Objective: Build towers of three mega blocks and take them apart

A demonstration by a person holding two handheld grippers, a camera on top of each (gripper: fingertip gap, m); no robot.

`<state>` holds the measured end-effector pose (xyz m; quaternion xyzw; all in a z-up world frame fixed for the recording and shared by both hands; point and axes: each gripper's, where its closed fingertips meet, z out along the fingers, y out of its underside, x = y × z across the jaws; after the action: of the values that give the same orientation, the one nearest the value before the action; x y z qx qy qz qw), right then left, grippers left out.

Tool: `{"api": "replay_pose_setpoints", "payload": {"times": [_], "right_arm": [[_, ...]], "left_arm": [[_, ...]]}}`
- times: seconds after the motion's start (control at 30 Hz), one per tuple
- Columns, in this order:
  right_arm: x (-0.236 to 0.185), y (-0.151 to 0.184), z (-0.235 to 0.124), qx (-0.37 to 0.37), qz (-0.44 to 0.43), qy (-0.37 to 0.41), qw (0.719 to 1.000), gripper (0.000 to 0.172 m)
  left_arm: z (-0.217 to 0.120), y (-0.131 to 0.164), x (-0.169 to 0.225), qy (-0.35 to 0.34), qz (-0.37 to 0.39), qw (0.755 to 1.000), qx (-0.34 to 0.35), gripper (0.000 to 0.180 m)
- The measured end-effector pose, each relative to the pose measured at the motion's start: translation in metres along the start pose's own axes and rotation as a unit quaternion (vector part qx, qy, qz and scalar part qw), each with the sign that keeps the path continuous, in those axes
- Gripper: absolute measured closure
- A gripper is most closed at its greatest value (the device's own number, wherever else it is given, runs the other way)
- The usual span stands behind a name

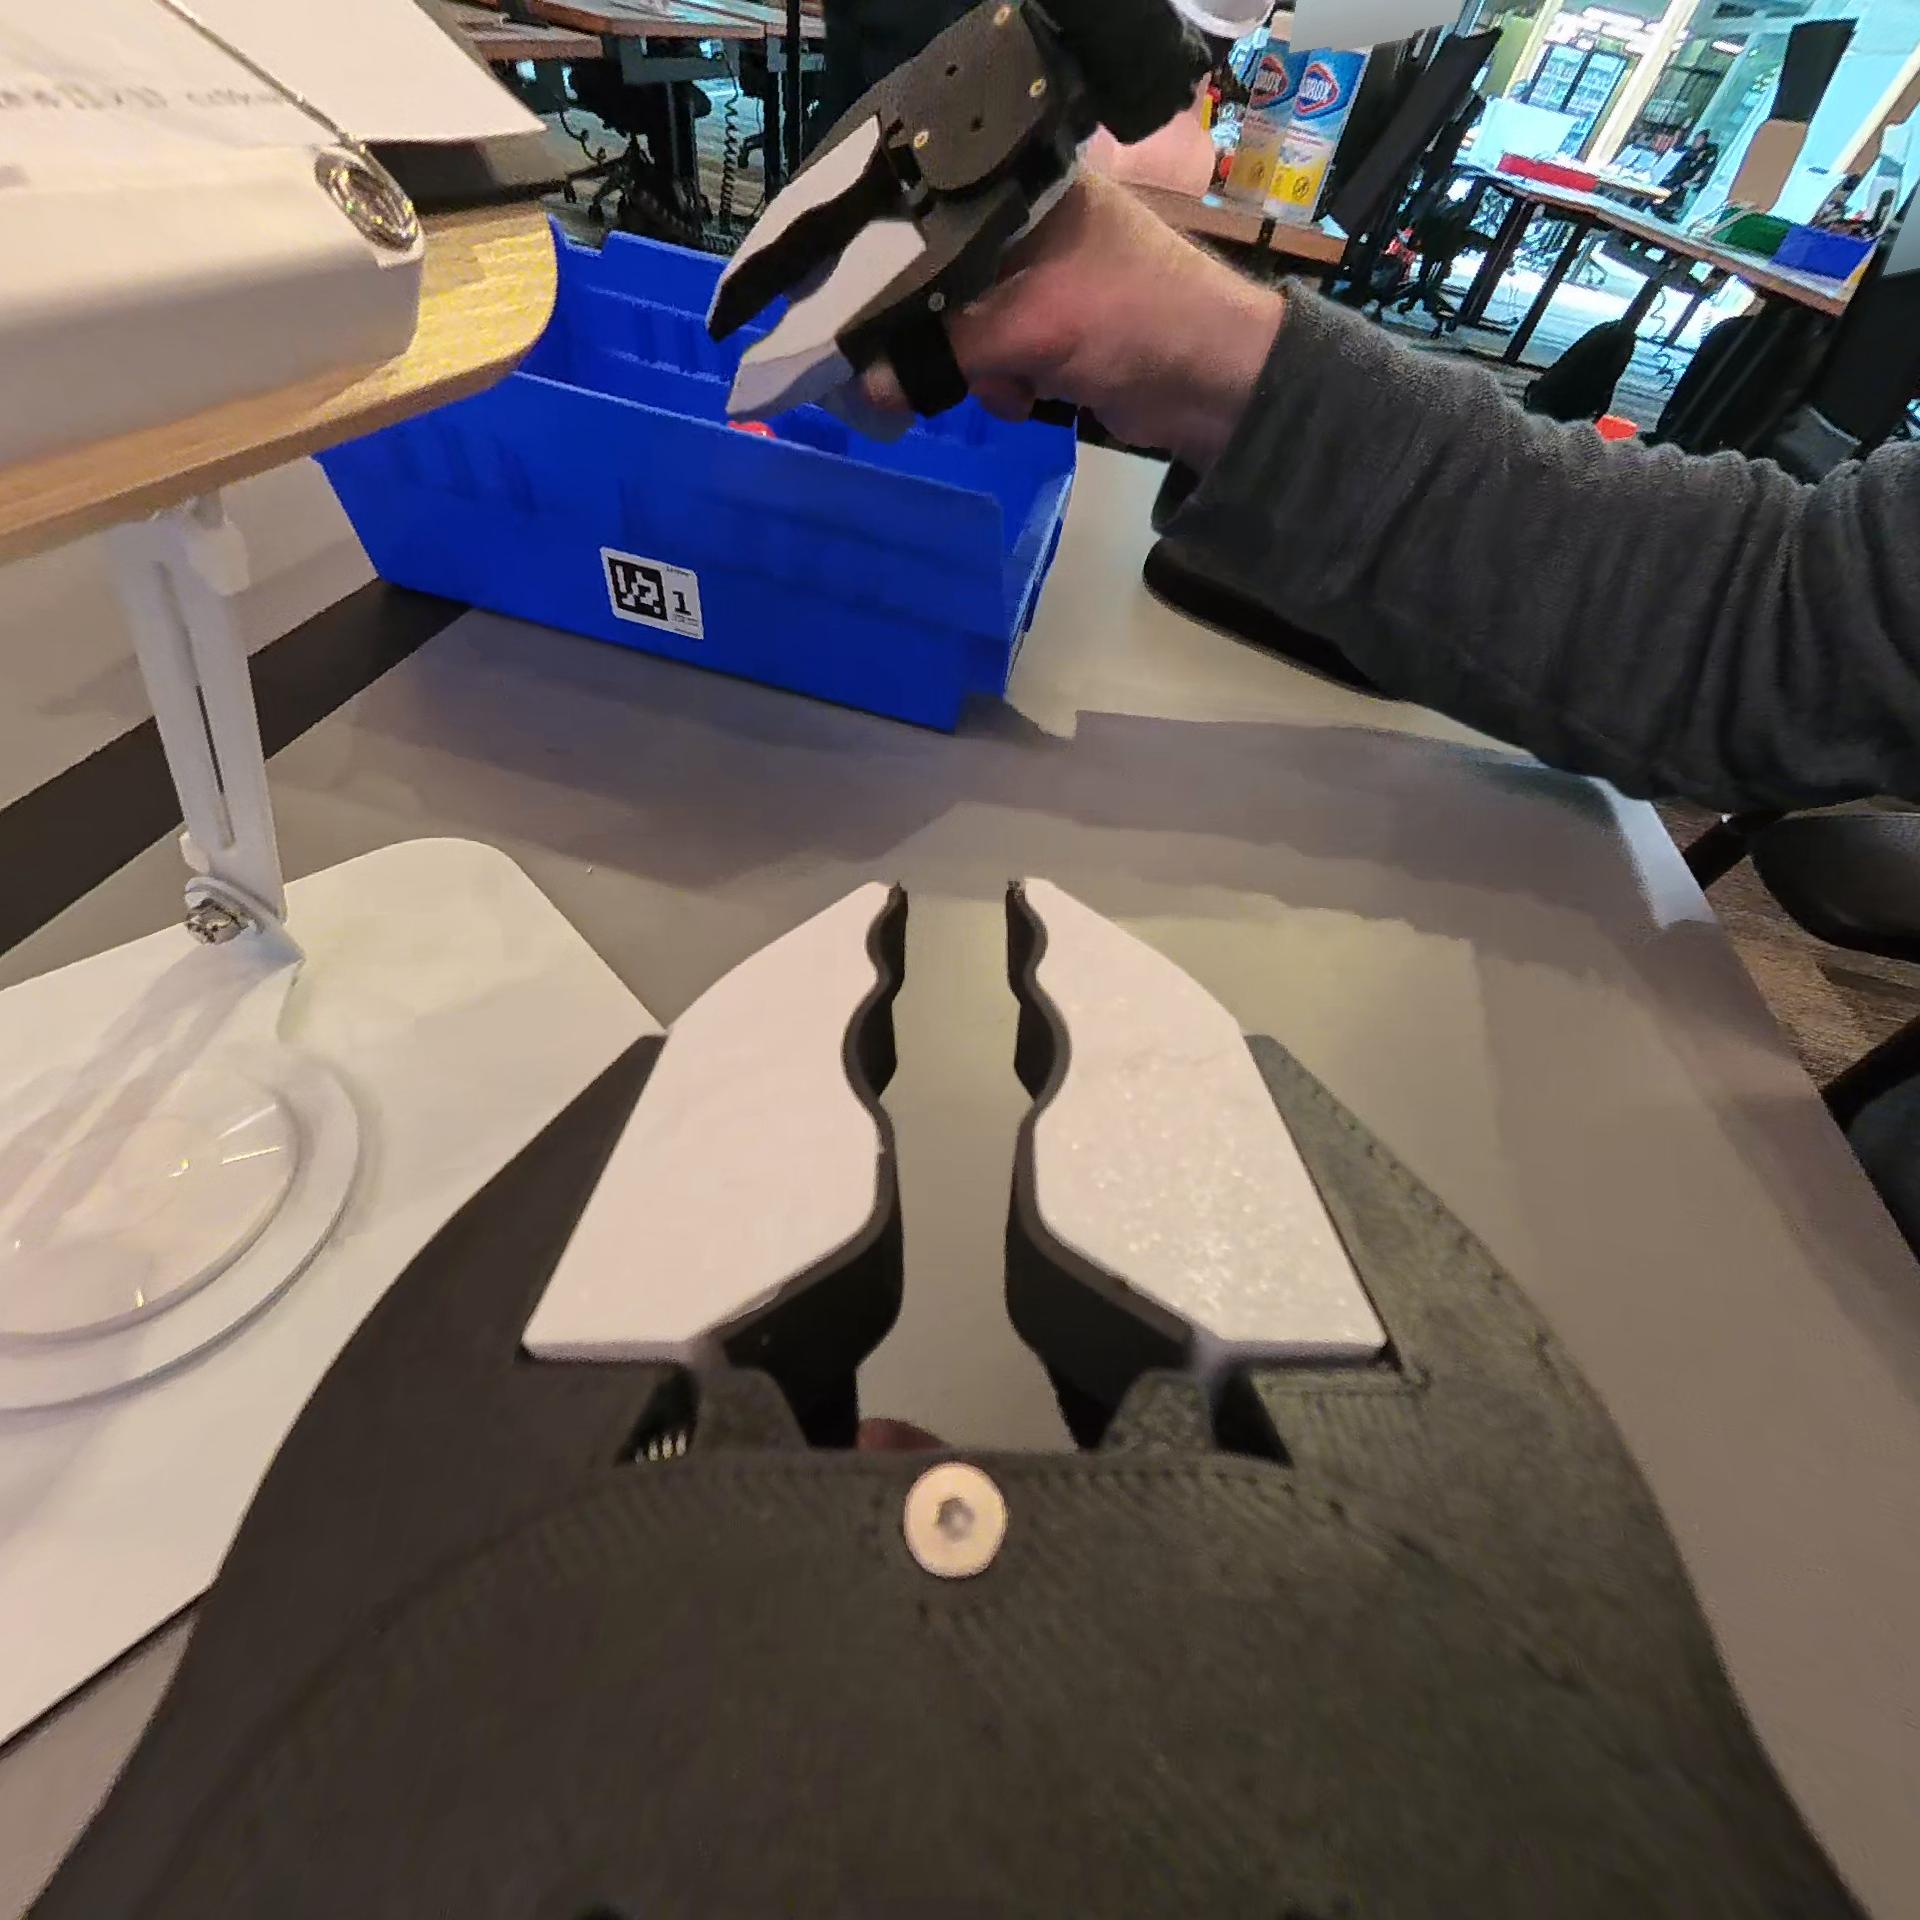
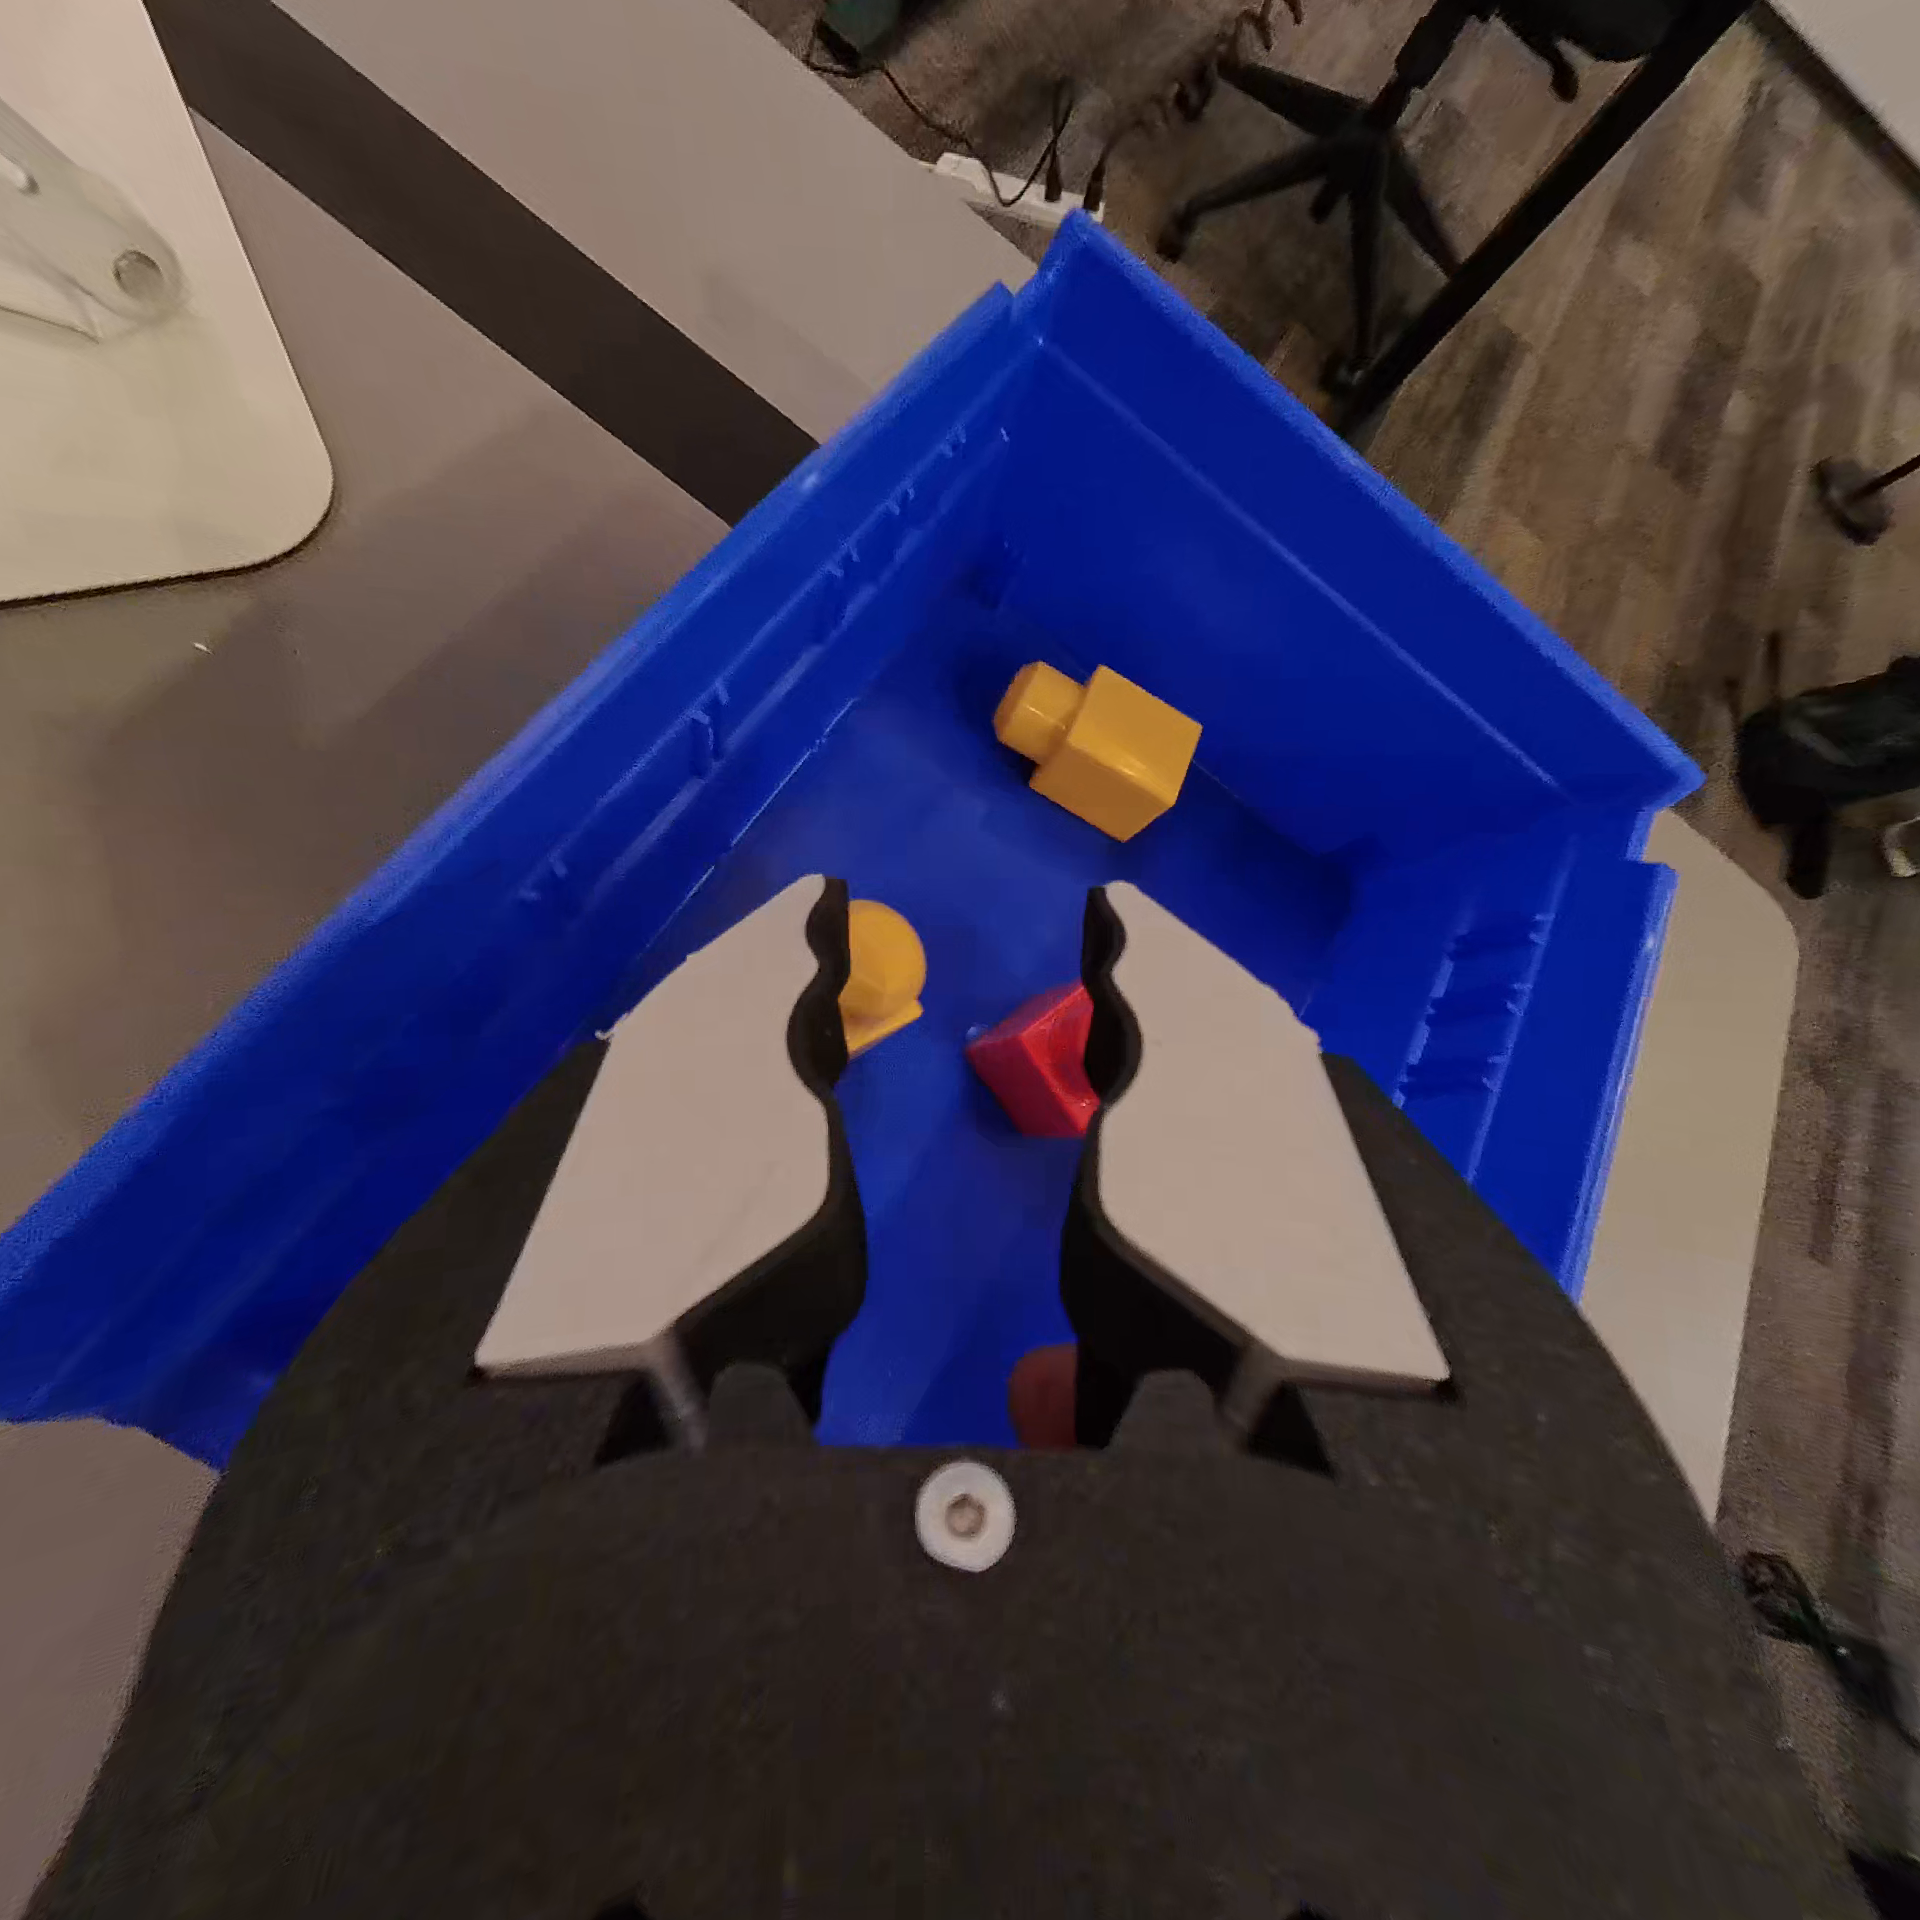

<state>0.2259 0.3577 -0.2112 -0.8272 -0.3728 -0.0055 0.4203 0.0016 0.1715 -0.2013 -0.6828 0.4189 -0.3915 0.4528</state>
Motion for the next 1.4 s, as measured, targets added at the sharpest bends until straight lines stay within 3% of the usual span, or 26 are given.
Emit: {"api": "replay_pose_setpoints", "payload": {"times": [0.13,0.33,0.47,0.57,0.67,0.77,0.83,0.93,1.0,1.2,1.27,1.33,1.4], "right_arm": [[-0.007,-0.012,-0.012,0.02,-0.011,0.011,1.0,0.13],[-0.032,-0.038,-0.058,0.072,-0.044,0.015,0.996,0.134],[-0.083,-0.06,-0.087,0.125,-0.088,-0.016,0.988,0.139],[-0.13,-0.07,-0.096,0.157,-0.12,-0.052,0.979,0.14],[-0.172,-0.077,-0.097,0.183,-0.135,-0.094,0.969,0.142],[-0.202,-0.082,-0.097,0.202,-0.136,-0.132,0.961,0.143],[-0.216,-0.081,-0.094,0.203,-0.14,-0.148,0.958,0.143],[-0.231,-0.081,-0.092,0.204,-0.145,-0.165,0.954,0.142],[-0.238,-0.08,-0.092,0.204,-0.145,-0.175,0.952,0.142],[-0.248,-0.077,-0.089,0.199,-0.151,-0.186,0.95,0.143],[-0.25,-0.077,-0.088,0.198,-0.153,-0.188,0.95,0.143],[-0.253,-0.077,-0.089,0.198,-0.156,-0.192,0.949,0.143],[-0.257,-0.078,-0.091,0.199,-0.158,-0.2,0.946,0.143]], "left_arm": [[0.001,0.0,-0.001,-0.002,0.0,1.0,0.0,0.161],[-0.01,-0.011,-0.002,-0.023,0.01,1.0,0.009,0.16],[-0.034,-0.017,-0.008,-0.099,0.033,0.994,-0.002,0.155],[-0.076,-0.021,-0.019,-0.19,0.031,0.981,0.005,0.149],[-0.144,-0.022,-0.042,-0.32,0.015,0.947,0.023,0.144],[-0.223,-0.01,-0.066,-0.451,0.01,0.892,0.023,0.134],[-0.271,0.006,-0.082,-0.524,-0.036,0.851,0.016,0.121],[-0.309,0.033,-0.096,-0.581,-0.101,0.807,0.006,0.106],[-0.317,0.05,-0.103,-0.606,-0.13,0.785,0.001,0.097],[-0.311,0.094,-0.122,-0.612,-0.2,0.764,-0.035,0.103],[-0.308,0.1,-0.127,-0.603,-0.21,0.768,-0.037,0.115],[-0.308,0.101,-0.13,-0.605,-0.204,0.769,-0.036,0.141],[-0.308,0.1,-0.131,-0.6,-0.201,0.774,-0.035,0.143]]}}
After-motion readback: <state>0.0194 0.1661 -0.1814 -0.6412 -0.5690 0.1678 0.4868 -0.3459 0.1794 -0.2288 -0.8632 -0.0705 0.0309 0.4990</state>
